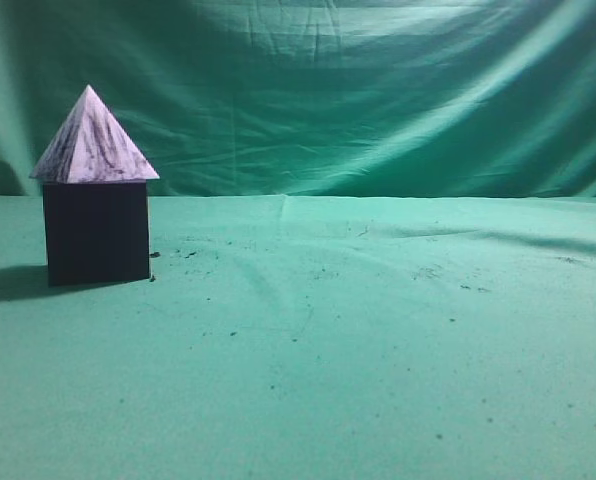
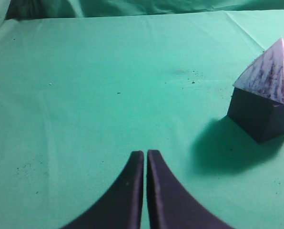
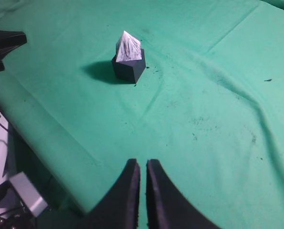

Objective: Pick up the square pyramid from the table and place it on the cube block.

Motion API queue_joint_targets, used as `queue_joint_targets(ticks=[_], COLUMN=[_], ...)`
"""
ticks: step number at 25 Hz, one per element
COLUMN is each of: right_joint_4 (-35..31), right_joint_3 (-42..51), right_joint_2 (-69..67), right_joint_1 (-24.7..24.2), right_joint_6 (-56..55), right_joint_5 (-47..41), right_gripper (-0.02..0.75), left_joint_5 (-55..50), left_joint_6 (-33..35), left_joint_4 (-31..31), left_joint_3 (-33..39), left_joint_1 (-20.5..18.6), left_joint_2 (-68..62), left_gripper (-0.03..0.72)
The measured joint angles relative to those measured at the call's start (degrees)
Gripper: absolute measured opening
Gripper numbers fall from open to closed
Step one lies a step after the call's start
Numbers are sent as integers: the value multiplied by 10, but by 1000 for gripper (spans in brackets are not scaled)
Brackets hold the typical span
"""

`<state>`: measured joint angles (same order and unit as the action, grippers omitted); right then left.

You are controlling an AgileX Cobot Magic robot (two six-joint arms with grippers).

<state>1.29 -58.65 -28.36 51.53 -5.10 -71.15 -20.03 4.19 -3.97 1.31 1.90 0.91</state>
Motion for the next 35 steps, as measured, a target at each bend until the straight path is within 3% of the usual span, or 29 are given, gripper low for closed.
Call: queue_joint_targets(ticks=[5, 7, 8, 9, 16, 20, 29, 35], right_joint_4=[1, 1, 1, 1, -4, -25, -57, -71], right_joint_3=[7, 35, 58, 81, 310, 426, 589, 602], right_joint_2=[49, 79, 94, 113, 242, 271, 289, 289], right_joint_1=[-3, -32, -51, -77, -277, -369, -483, -493], right_joint_6=[2, 31, 49, 64, 91, 93, 92, 92], right_joint_5=[7, 50, 84, 121, 380, 469, 498, 497], right_gripper=[0, 0, 0, 50, 50, 50, 50, 50], left_joint_5=[0, 0, 0, 0, 0, 0, 0, 0], left_joint_6=[0, 0, 0, 0, 0, 0, 0, 0], left_joint_4=[0, 0, 0, 0, 0, 0, 0, 0], left_joint_3=[0, 0, 0, 0, 0, 0, 0, 0], left_joint_1=[0, 0, 0, 0, 0, 0, 0, 0], left_joint_2=[0, 0, 0, 0, 0, 0, 0, 0], left_gripper=[0, 0, 0, 0, 0, 0, 0, 0])
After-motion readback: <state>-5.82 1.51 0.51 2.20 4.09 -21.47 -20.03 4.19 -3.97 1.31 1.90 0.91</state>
